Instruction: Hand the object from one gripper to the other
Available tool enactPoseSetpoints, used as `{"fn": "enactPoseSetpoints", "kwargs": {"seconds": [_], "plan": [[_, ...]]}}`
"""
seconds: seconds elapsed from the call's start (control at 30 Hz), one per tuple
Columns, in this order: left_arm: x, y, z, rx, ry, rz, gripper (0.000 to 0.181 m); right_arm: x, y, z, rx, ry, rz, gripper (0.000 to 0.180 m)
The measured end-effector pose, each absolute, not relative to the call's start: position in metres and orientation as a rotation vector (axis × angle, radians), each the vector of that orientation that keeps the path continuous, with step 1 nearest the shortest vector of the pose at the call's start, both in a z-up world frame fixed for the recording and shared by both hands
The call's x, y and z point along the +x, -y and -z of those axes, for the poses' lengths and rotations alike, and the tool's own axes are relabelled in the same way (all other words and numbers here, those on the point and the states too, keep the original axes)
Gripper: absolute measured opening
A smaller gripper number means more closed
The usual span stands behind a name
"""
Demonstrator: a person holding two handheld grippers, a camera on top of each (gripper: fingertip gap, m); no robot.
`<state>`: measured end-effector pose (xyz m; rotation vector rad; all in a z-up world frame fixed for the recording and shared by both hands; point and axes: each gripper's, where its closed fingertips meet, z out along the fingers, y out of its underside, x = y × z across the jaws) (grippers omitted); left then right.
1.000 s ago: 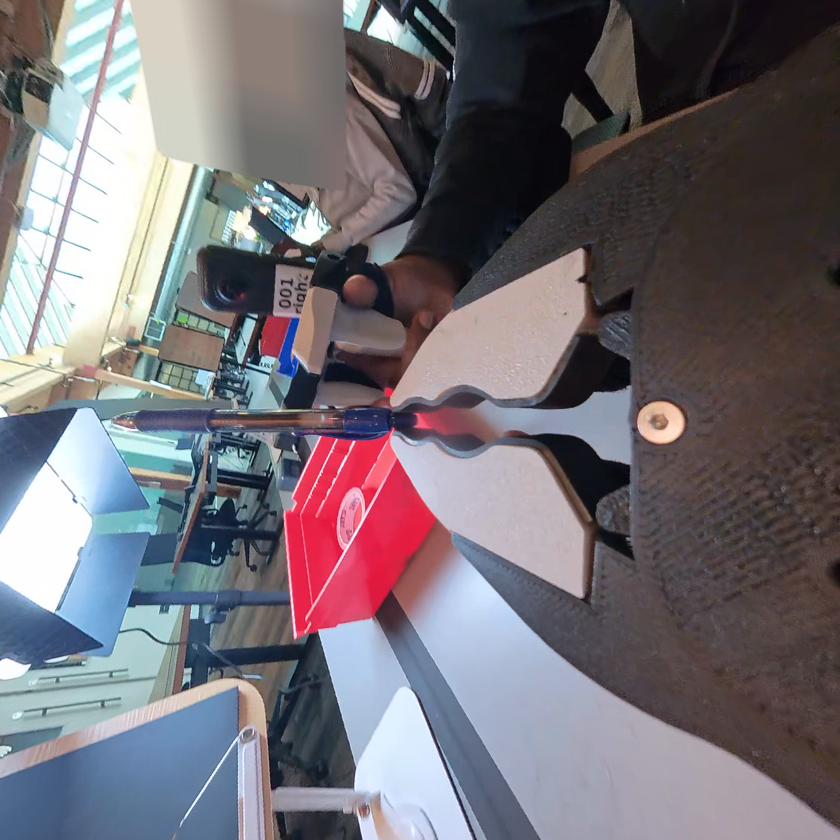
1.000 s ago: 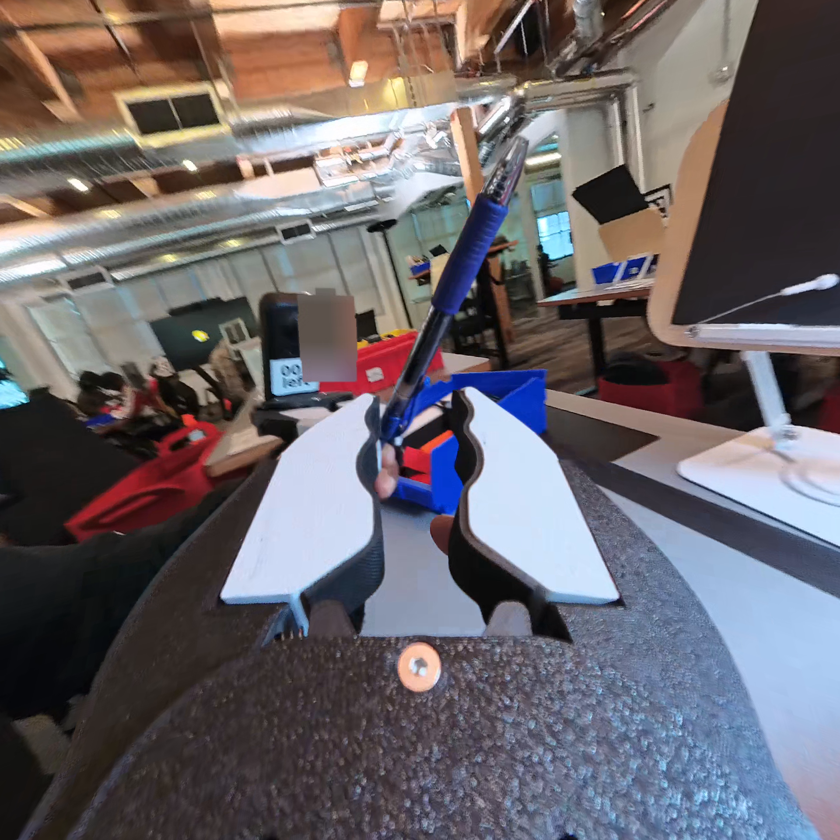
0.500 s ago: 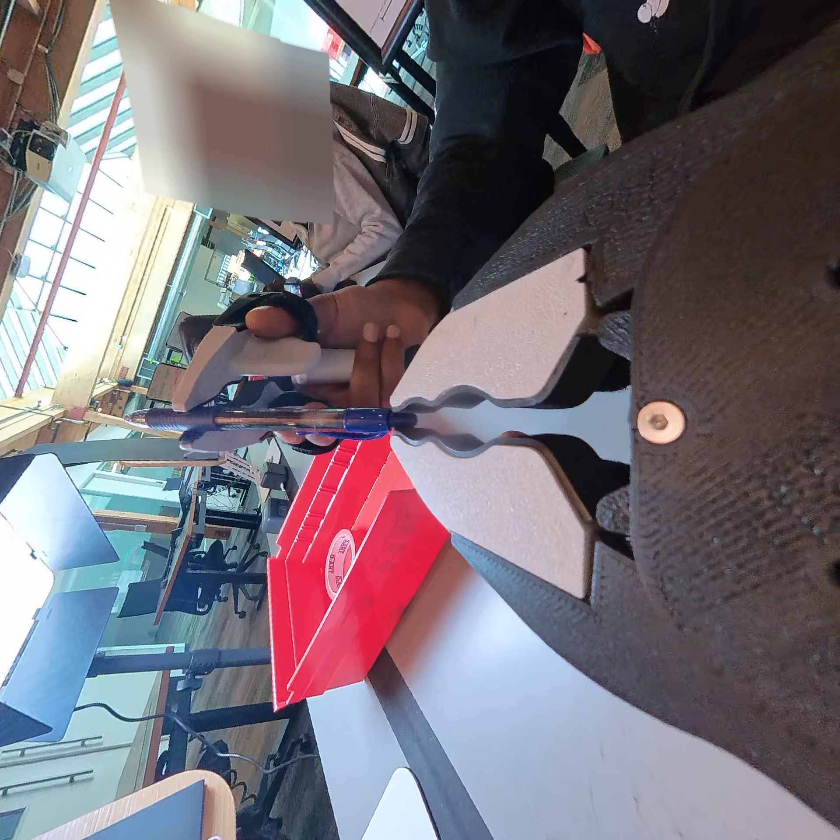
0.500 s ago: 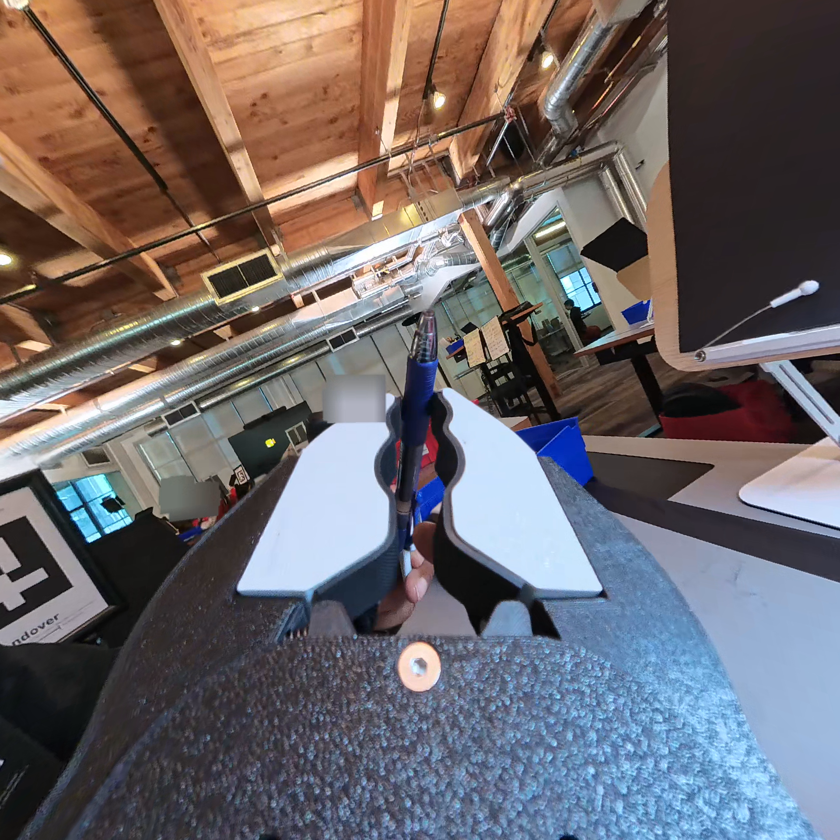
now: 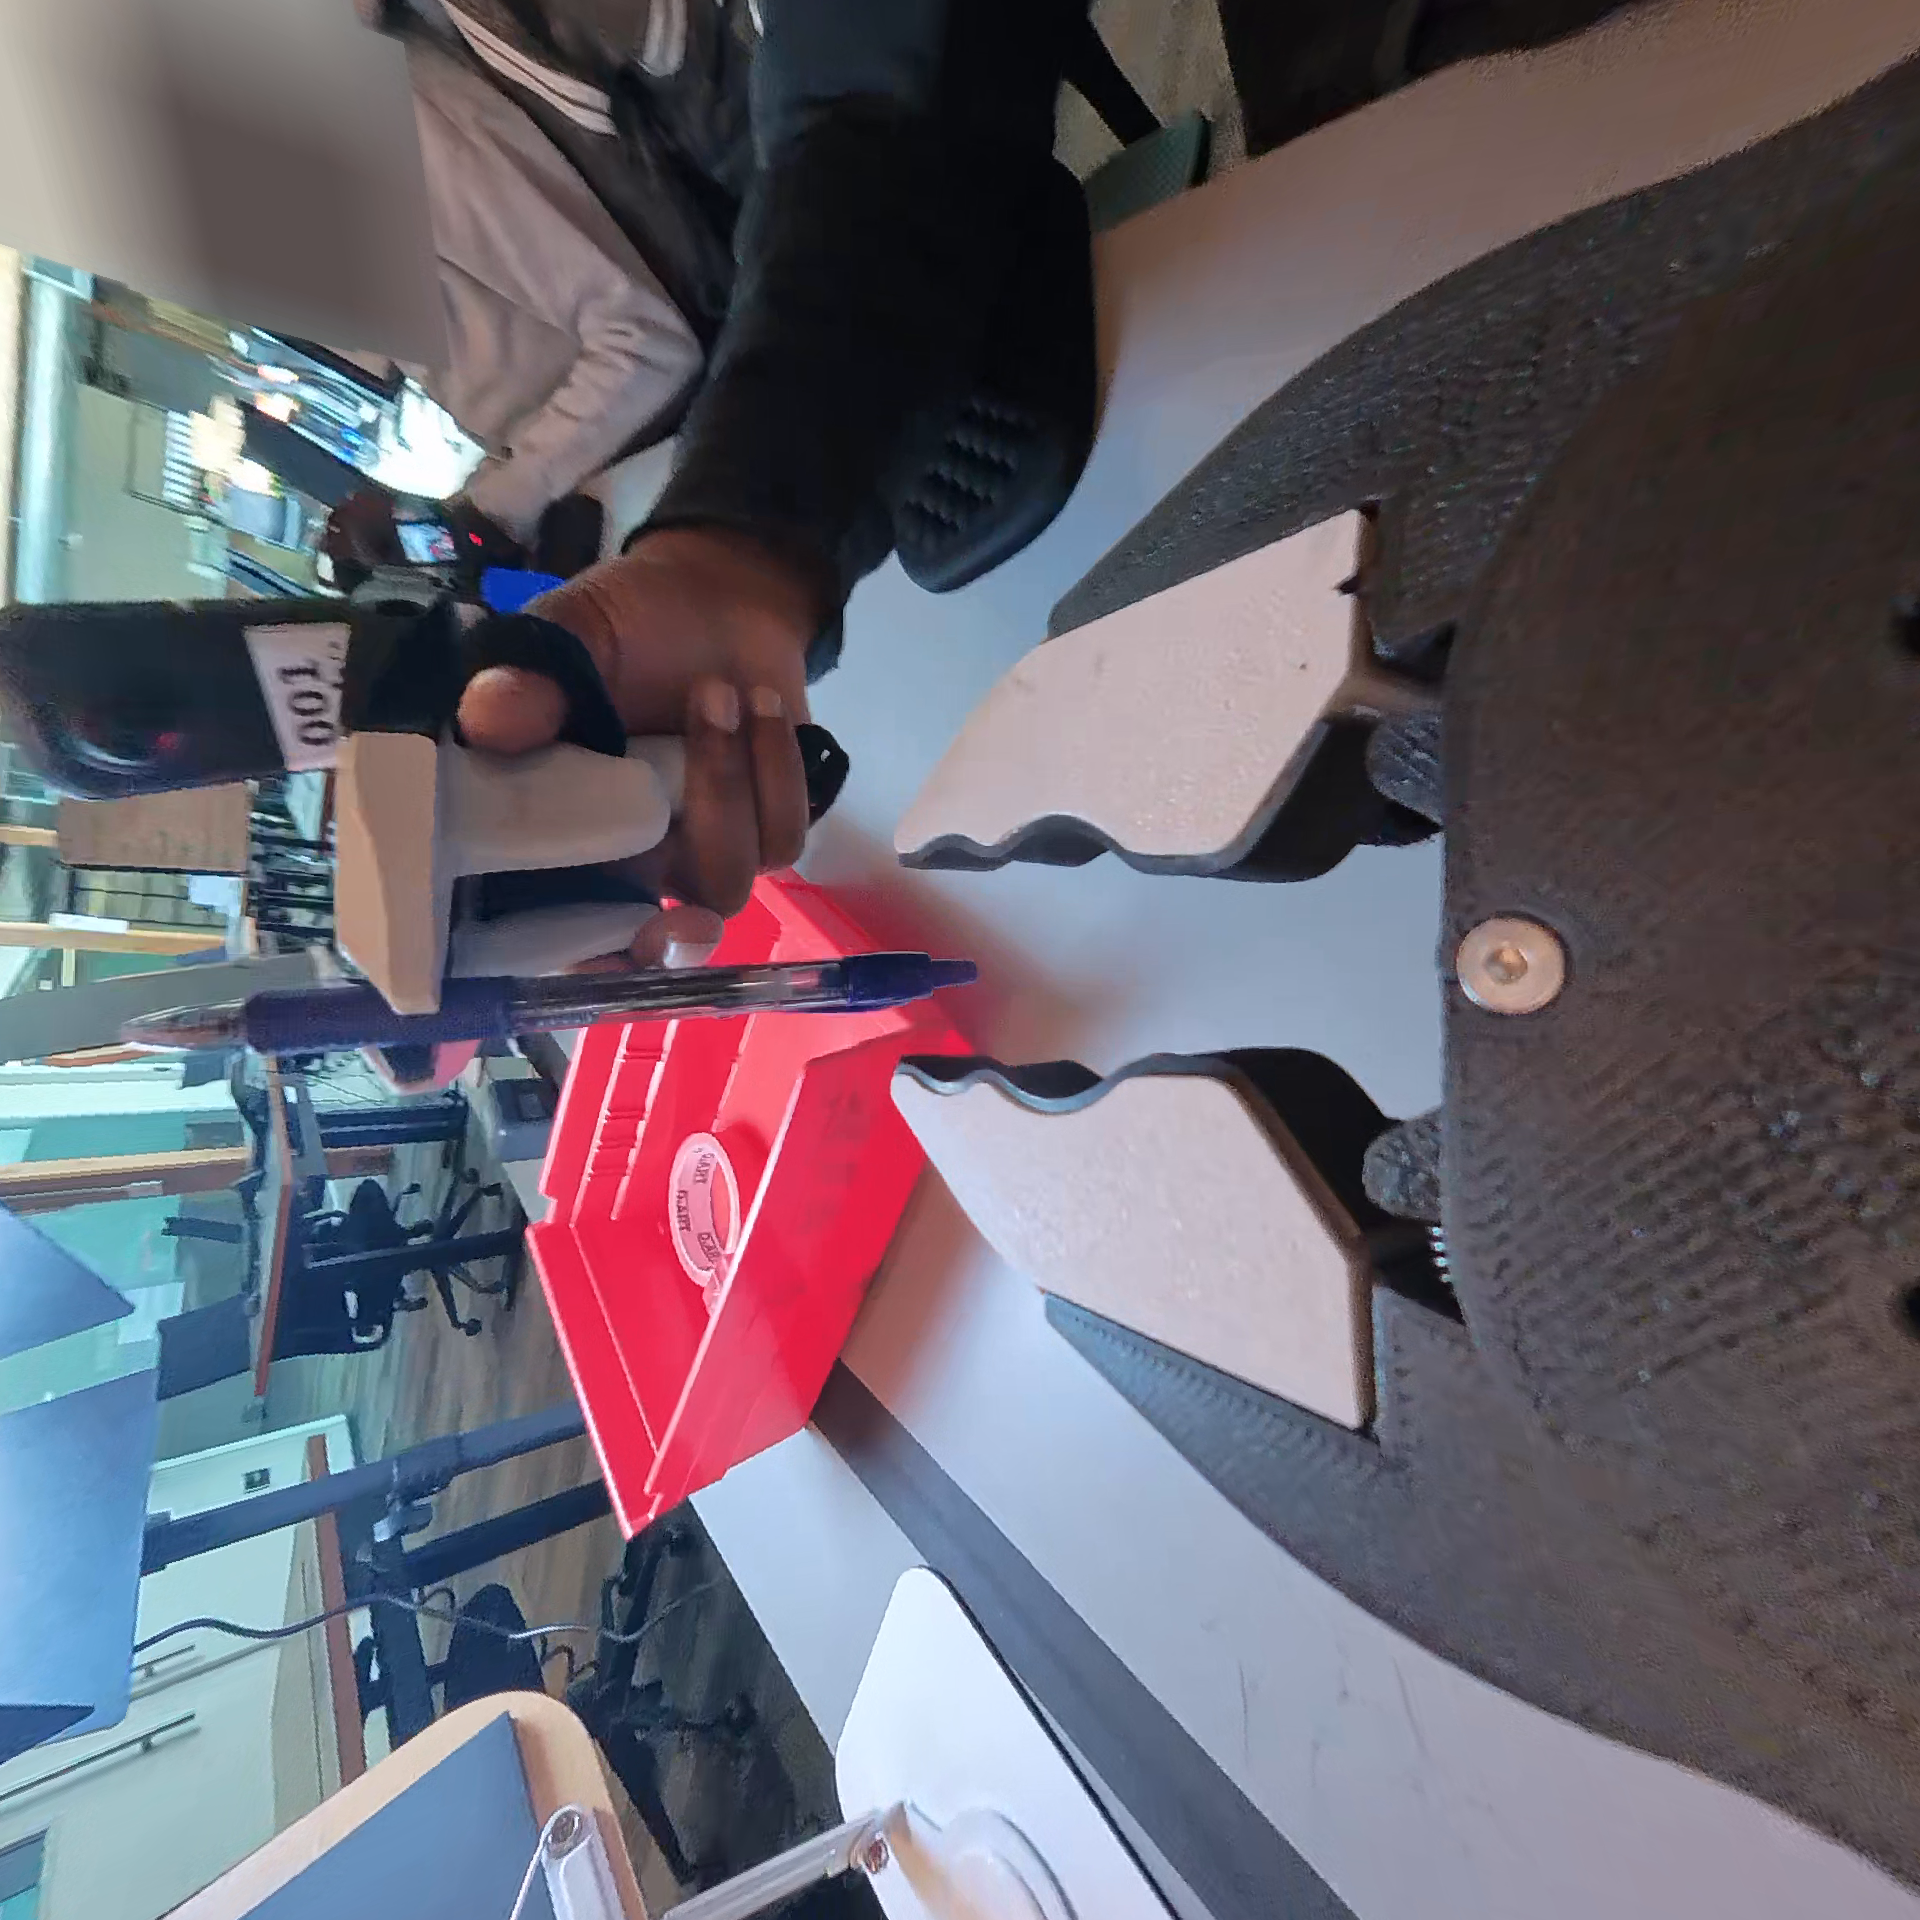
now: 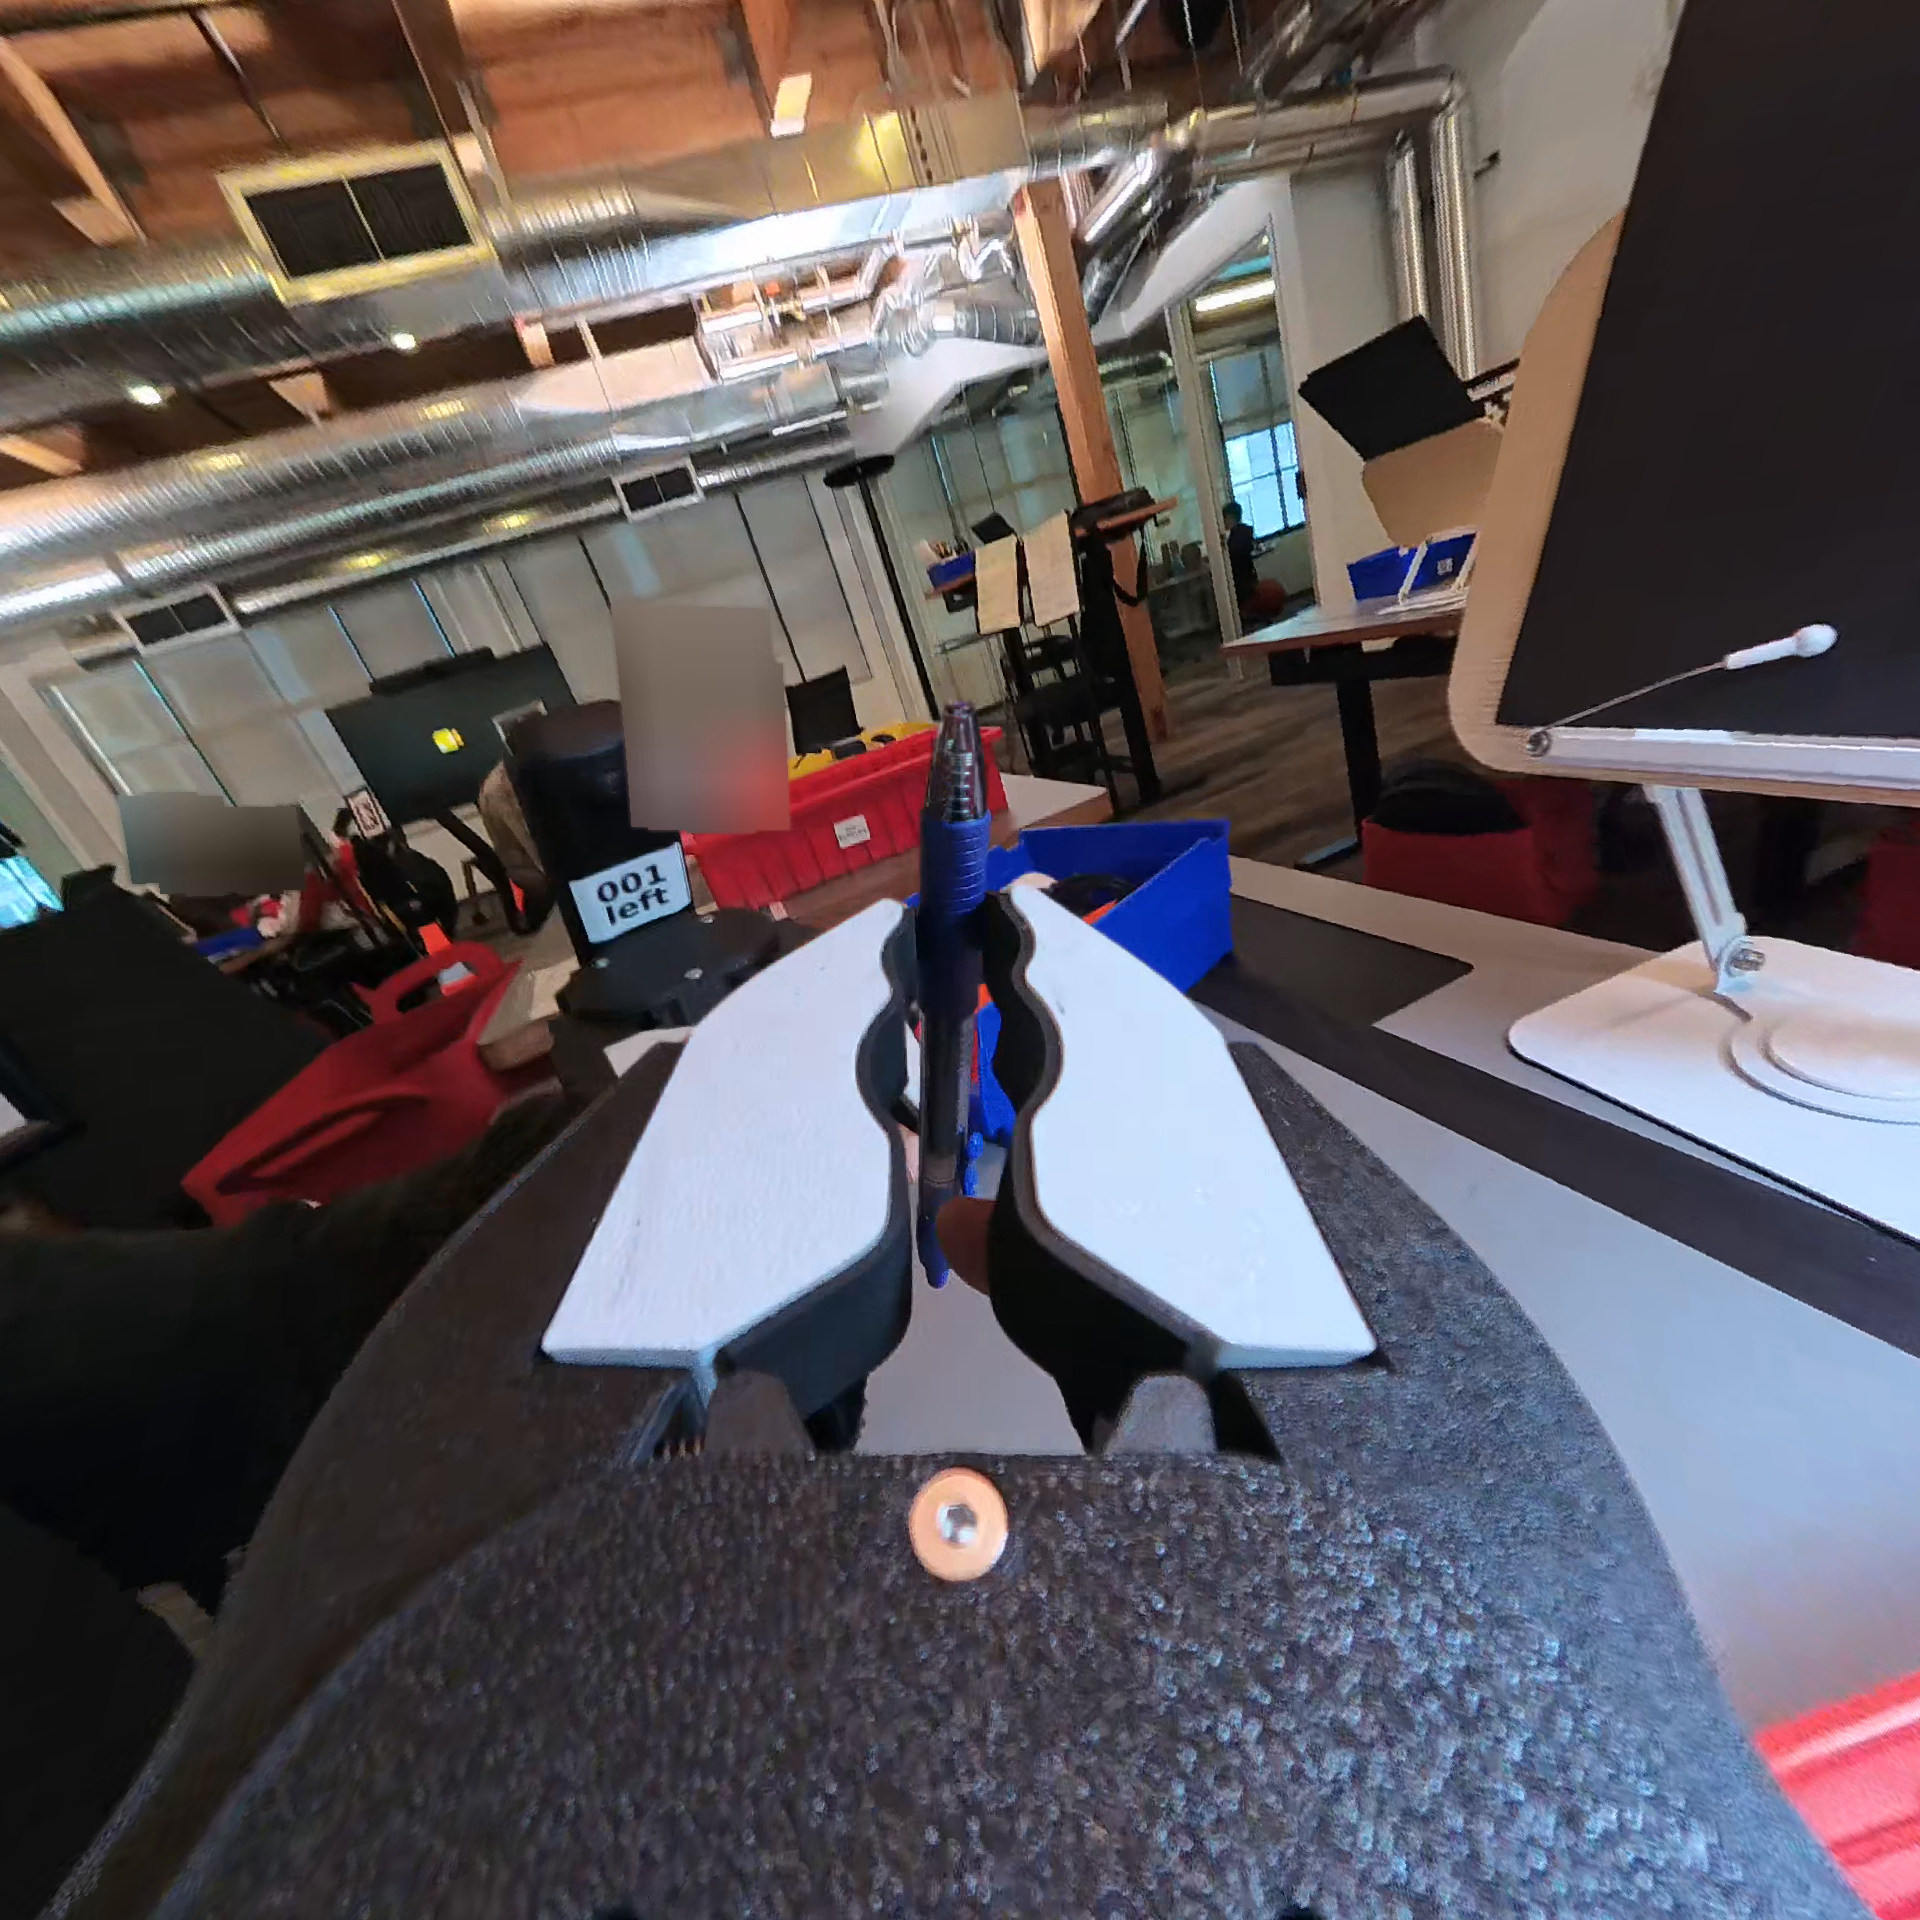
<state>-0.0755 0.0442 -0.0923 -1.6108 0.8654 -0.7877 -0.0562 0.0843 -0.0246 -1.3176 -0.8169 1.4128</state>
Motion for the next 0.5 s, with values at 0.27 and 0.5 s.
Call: {"fn": "enactPoseSetpoints", "kwargs": {"seconds": [0.27, 0.5], "plan": [[-0.063, -0.044, 0.112, -1.642, -0.931, 0.733, 0.022, -0.070, -0.067, 0.032, -1.327, 0.913, -1.384, 0.012], [-0.067, -0.045, 0.104, -1.599, -0.919, 0.706, 0.011, -0.072, -0.057, 0.023, -1.248, 0.941, -1.363, 0.016]]}}
